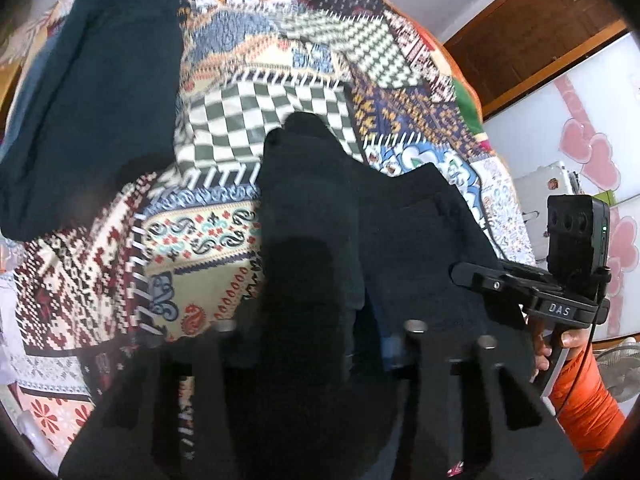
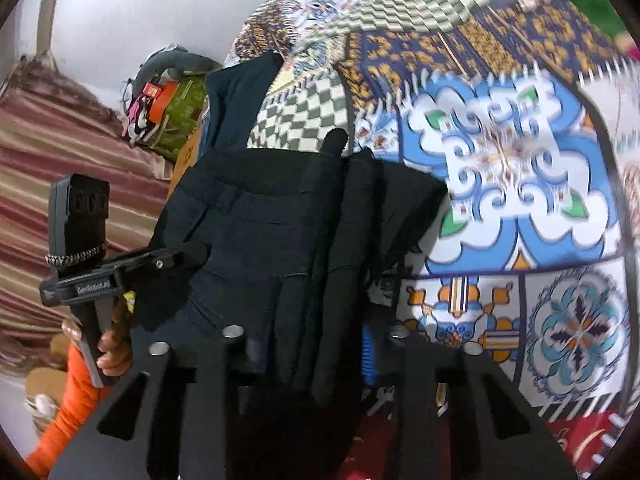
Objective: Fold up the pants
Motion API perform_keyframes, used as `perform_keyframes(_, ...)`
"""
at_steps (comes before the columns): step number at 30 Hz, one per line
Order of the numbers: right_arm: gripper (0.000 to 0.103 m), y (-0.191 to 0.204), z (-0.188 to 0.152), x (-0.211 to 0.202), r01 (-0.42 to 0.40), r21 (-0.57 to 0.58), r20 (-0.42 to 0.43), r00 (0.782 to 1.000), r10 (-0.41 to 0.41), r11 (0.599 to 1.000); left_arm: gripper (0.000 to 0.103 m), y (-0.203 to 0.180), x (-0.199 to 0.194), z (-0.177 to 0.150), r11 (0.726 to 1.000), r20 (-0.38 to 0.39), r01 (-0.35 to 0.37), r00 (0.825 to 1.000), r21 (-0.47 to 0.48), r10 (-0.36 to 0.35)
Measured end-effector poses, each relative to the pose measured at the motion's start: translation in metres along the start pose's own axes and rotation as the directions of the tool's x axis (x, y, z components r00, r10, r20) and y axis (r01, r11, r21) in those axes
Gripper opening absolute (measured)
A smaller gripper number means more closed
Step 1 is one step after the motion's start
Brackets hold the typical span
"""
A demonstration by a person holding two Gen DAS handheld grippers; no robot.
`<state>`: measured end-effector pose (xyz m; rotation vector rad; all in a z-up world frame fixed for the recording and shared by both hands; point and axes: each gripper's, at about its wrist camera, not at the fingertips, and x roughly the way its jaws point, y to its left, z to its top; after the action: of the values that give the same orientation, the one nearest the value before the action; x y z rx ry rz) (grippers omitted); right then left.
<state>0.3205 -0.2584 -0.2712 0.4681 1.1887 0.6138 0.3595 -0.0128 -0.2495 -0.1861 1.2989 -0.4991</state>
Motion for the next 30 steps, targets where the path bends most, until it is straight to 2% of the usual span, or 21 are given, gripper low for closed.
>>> perform_keyframes(2, 0.023, 0.013, 0.004, -0.005, 0.019, -0.047, 0.028, 0.999, -0.017, 0.999, 0.032, -0.002, -0.011, -0.002, 1.0, 0.033, 0.005, 0.999, 0.022, -0.006)
perform_keyframes(5, 0.022, 0.039, 0.015, -0.015, 0.051, -0.121, 0.081, 0.996, -0.041, 0.991, 0.031, -0.01, -0.032, -0.003, 0.997, 0.097, -0.032, 0.995, 0.064, 0.026)
perform_keyframes(9, 0.021, 0.077, 0.035, -0.028, 0.076, -0.207, 0.17, 0.985, -0.041, 0.975, 0.03, -0.009, -0.075, -0.001, 0.995, 0.216, -0.062, 0.975, 0.081, 0.043)
perform_keyframes(13, 0.021, 0.123, 0.06, -0.038, 0.099, -0.291, 0.271, 0.962, -0.018, 0.952, 0.03, -0.008, -0.123, 0.004, 0.987, 0.347, -0.135, 0.933, 0.093, 0.095)
perform_keyframes(18, 0.021, 0.175, 0.088, -0.039, 0.099, -0.367, 0.354, 0.934, 0.041, 0.925, 0.03, 0.004, -0.186, 0.016, 0.967, 0.504, -0.244, 0.846, 0.072, 0.176)
perform_keyframes(22, 0.021, 0.211, 0.108, -0.026, 0.096, -0.409, 0.39, 0.917, 0.078, 0.908, 0.03, 0.029, -0.218, 0.027, 0.958, 0.562, -0.287, 0.797, 0.026, 0.223)
perform_keyframes(25, 0.021, 0.229, 0.126, -0.005, 0.094, -0.424, 0.393, 0.915, 0.09, 0.901, 0.03, 0.053, -0.226, 0.04, 0.951, 0.581, -0.308, 0.772, -0.013, 0.258)
perform_keyframes(27, 0.021, 0.238, 0.135, 0.011, 0.096, -0.427, 0.387, 0.918, 0.086, 0.899, 0.03, 0.073, -0.225, 0.048, 0.947, 0.581, -0.318, 0.764, -0.037, 0.279)
perform_keyframes(30, 0.021, 0.24, 0.15, 0.045, 0.1, -0.427, 0.363, 0.929, 0.069, 0.899, 0.03, 0.106, -0.213, 0.06, 0.947, 0.563, -0.315, 0.771, -0.068, 0.297)
